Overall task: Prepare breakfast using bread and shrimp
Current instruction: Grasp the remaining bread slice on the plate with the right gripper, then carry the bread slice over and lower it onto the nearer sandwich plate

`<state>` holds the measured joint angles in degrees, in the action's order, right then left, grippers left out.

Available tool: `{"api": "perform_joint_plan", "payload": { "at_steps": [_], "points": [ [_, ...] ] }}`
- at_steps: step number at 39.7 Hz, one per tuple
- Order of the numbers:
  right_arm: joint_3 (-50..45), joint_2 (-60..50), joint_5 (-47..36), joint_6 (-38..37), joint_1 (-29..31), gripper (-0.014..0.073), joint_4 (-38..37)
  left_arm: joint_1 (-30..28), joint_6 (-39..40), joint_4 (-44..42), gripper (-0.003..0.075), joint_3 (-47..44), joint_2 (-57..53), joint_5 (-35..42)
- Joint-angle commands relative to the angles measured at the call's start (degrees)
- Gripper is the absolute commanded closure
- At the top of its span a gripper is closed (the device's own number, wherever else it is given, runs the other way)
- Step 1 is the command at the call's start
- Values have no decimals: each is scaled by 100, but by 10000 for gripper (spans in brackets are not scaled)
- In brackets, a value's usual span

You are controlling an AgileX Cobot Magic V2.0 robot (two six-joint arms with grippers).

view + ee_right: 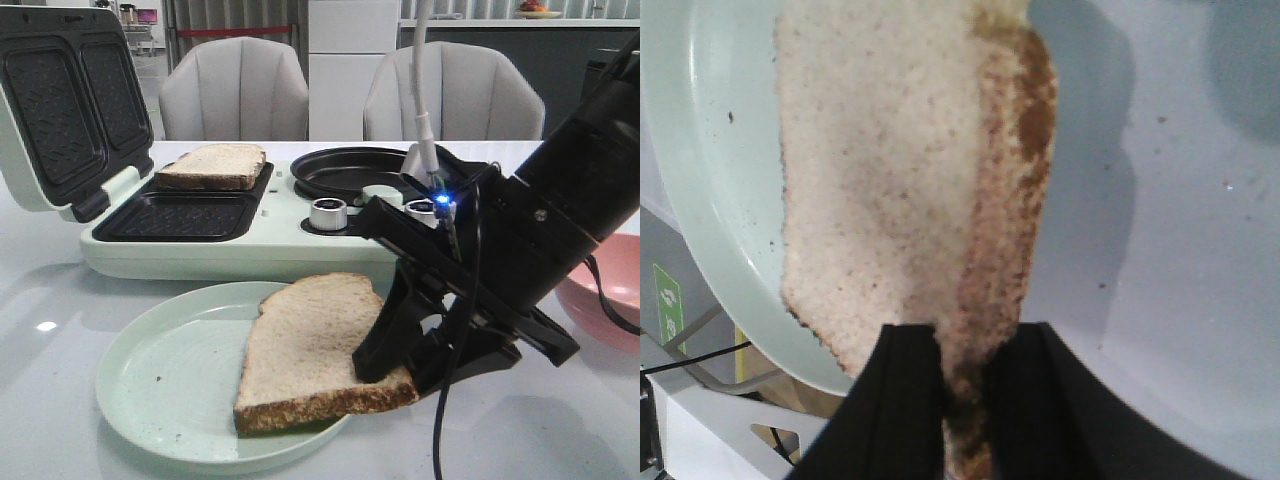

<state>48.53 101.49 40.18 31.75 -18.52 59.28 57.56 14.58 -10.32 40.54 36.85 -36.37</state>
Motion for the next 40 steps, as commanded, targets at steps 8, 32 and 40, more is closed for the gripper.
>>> {"api": "perform_joint_plan", "payload": {
  "at_steps": [8,32,40],
  "points": [
    [119,-662,338,130,-4,477,95,35,7,-6,283,166,-18,486],
    [390,-2307,-101,639,-4,477,1161,35,7,-6,283,166,-18,549],
    [1099,-1741,-101,1260,-4,477,1946,35,7,-6,283,166,-18,549]
  ]
}}
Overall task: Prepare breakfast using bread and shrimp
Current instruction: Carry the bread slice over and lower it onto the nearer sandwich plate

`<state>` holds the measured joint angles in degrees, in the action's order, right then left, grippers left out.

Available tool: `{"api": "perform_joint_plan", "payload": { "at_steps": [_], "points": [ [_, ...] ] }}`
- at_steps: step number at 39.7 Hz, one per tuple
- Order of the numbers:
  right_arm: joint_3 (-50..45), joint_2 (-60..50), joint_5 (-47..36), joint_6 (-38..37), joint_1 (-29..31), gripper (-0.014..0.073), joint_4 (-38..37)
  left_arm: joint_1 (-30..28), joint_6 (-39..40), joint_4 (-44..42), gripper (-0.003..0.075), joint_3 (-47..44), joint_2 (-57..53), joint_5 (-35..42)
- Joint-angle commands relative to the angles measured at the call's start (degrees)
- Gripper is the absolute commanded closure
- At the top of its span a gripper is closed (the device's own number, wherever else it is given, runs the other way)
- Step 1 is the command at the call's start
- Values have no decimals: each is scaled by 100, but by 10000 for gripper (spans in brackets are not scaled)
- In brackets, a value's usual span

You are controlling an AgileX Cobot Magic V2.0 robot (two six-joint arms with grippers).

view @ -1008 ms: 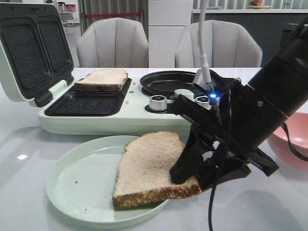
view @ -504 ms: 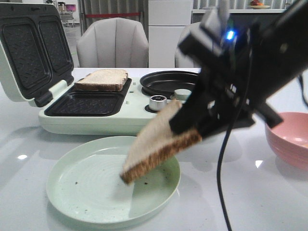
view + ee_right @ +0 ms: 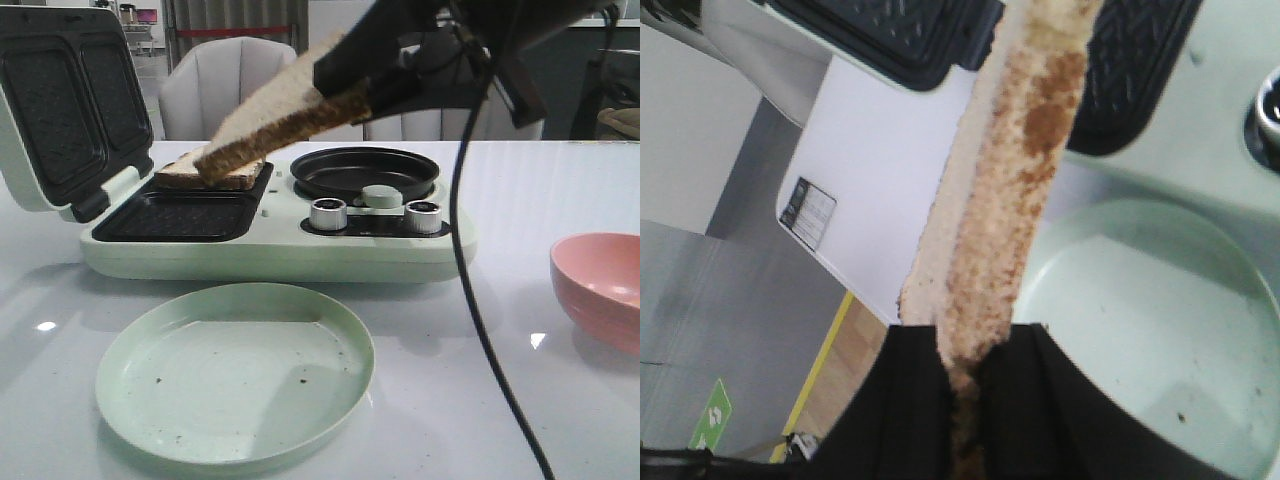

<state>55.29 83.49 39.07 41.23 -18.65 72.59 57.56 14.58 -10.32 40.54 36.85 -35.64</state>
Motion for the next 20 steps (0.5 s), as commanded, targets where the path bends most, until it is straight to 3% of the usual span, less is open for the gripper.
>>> {"api": "perform_joint_plan", "payload": {
  "at_steps": [1,20],
  "points": [
    [540,145,10,350,2,477,677,35,7,-6,283,166,-18,476],
    [2936,2592,10,424,-490,467,822,35,7,-6,283,166,-18,476]
  ]
}}
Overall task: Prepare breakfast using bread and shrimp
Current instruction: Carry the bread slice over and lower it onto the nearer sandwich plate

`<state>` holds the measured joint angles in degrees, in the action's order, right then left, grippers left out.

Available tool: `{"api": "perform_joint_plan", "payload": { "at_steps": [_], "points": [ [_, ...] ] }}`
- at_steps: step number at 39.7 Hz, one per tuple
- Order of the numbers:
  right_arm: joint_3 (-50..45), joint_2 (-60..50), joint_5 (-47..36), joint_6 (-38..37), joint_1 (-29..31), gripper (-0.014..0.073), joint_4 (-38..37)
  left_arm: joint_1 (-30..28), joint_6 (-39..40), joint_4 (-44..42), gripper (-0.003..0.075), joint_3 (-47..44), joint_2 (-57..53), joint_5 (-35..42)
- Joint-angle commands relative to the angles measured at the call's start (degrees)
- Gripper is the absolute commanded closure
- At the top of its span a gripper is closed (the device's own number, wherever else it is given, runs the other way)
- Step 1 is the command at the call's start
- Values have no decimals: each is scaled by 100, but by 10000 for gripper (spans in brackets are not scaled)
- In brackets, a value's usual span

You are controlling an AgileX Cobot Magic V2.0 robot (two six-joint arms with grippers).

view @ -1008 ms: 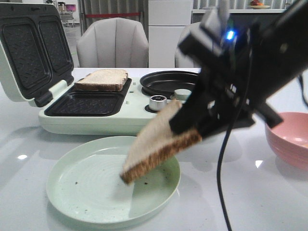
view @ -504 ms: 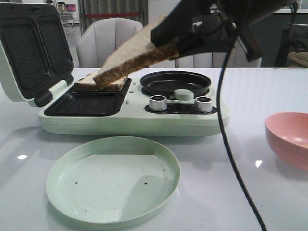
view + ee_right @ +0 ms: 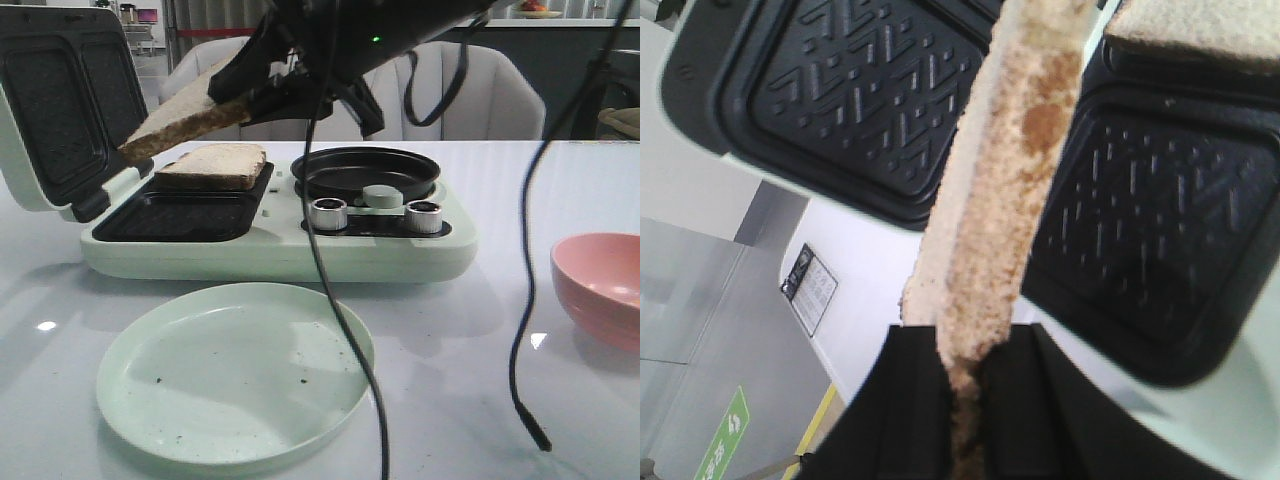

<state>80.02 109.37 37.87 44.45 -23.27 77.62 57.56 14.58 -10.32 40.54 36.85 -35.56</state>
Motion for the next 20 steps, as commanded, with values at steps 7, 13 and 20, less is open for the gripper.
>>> {"api": "perform_joint_plan", "payload": {
  "at_steps": [7,13,20],
  "points": [
    [837,538,127,102,-43,321,571,35,7,-6,283,166,-18,468],
    [841,745,93,102,-43,139,698,35,7,-6,283,166,-18,468],
    [841,796,176,102,-43,15,713,35,7,-6,283,166,-18,468]
  ]
}}
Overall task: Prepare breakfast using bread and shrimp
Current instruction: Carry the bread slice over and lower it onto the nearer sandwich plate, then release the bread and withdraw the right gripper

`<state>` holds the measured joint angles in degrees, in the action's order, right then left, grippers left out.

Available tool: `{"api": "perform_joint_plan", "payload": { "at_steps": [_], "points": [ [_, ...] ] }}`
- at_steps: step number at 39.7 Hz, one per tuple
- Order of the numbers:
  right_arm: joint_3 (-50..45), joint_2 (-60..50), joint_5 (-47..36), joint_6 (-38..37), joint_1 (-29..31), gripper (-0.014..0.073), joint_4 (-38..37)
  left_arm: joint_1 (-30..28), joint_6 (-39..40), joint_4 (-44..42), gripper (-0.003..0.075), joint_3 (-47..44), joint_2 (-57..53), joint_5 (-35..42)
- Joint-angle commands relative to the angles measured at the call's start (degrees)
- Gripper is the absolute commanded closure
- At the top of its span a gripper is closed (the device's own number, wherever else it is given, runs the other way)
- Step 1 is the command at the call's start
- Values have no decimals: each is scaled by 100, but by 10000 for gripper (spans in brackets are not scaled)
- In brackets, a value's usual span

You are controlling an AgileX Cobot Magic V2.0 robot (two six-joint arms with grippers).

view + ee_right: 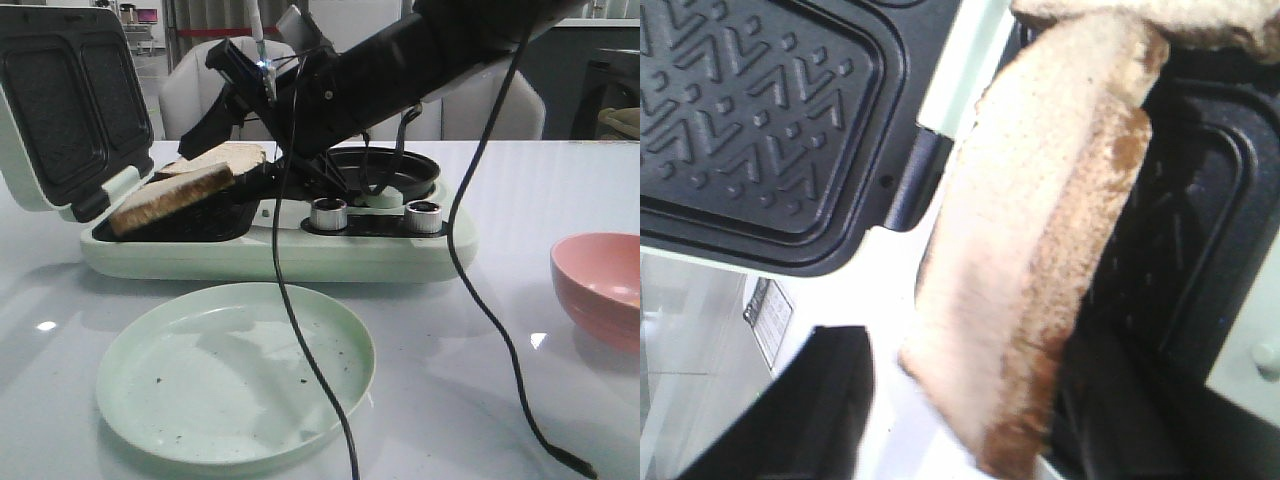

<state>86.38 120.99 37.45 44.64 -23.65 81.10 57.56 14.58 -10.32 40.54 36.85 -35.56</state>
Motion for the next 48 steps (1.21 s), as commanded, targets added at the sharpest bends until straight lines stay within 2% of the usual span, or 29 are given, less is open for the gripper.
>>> {"api": "perform_joint_plan", "payload": {
  "at_steps": [1,8,13,19,23,30,36,41,48],
  "points": [
    [206,-381,217,83,0,15,374,35,7,-6,283,166,-18,468],
    [206,-592,242,83,62,14,286,35,7,-6,283,166,-18,468],
    [206,-955,200,83,78,14,-477,35,7,-6,283,166,-18,468],
    [206,-1573,204,-282,78,16,-1924,35,7,-6,283,166,-18,468],
    [206,-2075,285,-1091,78,30,-3091,35,7,-6,283,166,-18,468],
    [126,-3046,1022,-2684,72,46,-5528,35,7,-6,283,166,-18,468],
    [-437,-3854,1454,-3721,72,46,-7111,35,7,-6,283,166,-18,468],
    [-1289,-4550,1502,-4085,72,46,-7739,35,7,-6,283,152,-18,468],
    [-2587,-5544,1405,-4114,72,46,-7814,35,7,-6,283,152,-18,468]
  ]
}}
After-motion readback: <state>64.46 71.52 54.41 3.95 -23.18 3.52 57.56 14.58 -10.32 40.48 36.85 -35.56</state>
